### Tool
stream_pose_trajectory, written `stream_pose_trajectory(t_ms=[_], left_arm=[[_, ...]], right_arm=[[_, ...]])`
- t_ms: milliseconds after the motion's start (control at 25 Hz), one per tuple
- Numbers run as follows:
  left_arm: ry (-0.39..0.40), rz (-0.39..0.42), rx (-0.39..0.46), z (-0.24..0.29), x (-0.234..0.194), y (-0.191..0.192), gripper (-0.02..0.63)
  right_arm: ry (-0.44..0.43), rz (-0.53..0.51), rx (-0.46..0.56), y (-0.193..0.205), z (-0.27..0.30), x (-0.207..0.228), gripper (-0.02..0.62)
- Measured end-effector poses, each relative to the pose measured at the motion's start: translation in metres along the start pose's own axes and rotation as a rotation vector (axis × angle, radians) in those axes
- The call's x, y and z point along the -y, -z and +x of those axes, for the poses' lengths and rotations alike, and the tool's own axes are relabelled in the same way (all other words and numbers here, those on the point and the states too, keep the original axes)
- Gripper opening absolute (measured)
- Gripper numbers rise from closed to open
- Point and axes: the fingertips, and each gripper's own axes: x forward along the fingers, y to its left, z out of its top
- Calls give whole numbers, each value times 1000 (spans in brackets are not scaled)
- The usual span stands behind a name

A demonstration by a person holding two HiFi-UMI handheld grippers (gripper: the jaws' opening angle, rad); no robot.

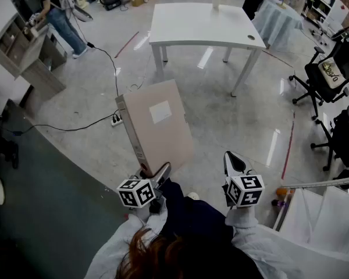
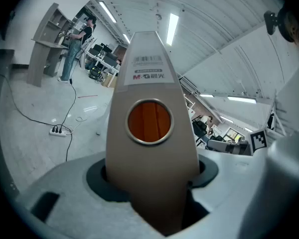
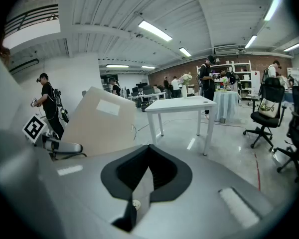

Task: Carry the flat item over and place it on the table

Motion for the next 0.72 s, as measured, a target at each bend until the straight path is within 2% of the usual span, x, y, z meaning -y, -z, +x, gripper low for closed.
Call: stream_pose_trajectory(t_ms=[400, 720], left_arm=[[20, 26, -8, -12, 37, 23, 279], [41, 17, 1, 9, 39, 8, 281]], right_arm=[[20, 59, 57, 6, -39, 21, 8], [21, 84, 66, -8, -15, 37, 8]])
